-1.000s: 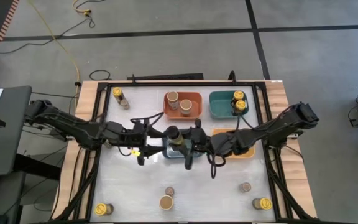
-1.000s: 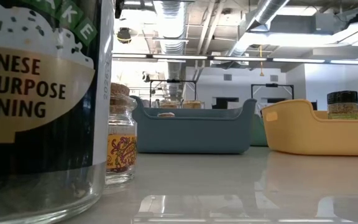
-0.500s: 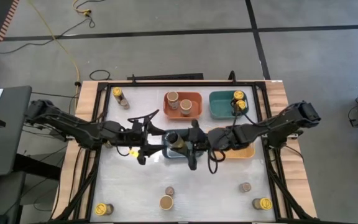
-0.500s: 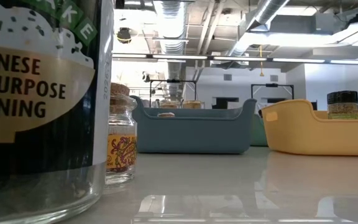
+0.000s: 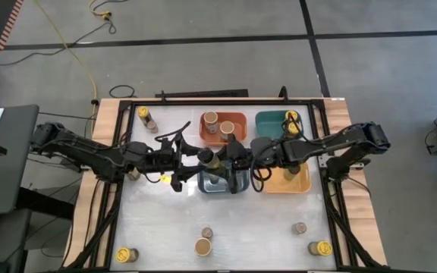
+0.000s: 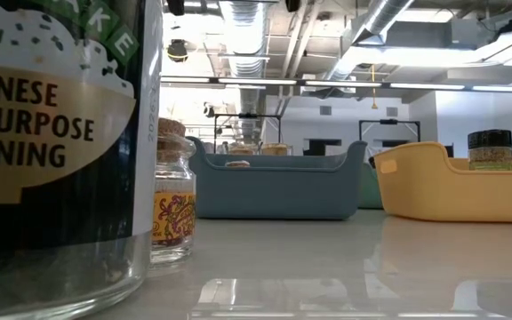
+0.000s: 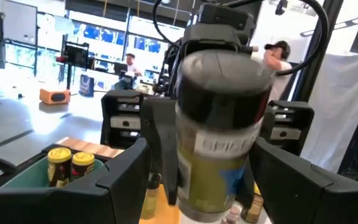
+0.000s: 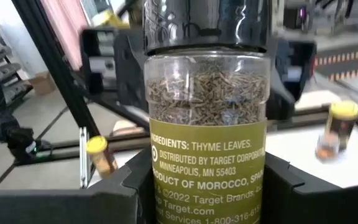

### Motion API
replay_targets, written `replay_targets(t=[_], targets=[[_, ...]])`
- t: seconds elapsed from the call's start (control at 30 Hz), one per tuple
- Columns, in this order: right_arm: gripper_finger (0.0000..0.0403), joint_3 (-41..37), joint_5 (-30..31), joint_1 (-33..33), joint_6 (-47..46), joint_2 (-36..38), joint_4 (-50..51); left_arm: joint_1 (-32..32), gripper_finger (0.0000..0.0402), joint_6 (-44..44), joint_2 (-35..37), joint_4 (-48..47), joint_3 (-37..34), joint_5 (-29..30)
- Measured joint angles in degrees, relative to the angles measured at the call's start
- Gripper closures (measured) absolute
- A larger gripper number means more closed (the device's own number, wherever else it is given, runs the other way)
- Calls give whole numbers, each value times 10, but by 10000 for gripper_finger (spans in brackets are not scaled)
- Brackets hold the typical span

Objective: Sort spices by type
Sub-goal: Put the black spice bottle into the yellow bin

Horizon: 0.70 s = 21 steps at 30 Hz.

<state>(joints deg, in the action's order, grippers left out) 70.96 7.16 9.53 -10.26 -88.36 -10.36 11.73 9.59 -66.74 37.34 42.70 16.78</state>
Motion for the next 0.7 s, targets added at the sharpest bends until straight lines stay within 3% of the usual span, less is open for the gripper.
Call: replay_targets(t=[0.17,0.33,0.7], targets=[[195,0,-5,-14,3,-16,-41,-10,141,8,-11,14,0,0],[195,0,-27,-20,0,-57,-119,-13,141,1,-49,92,0,0],[195,-2,-29,-22,-16,-62,-135,-13,141,12,-54,99,0,10]])
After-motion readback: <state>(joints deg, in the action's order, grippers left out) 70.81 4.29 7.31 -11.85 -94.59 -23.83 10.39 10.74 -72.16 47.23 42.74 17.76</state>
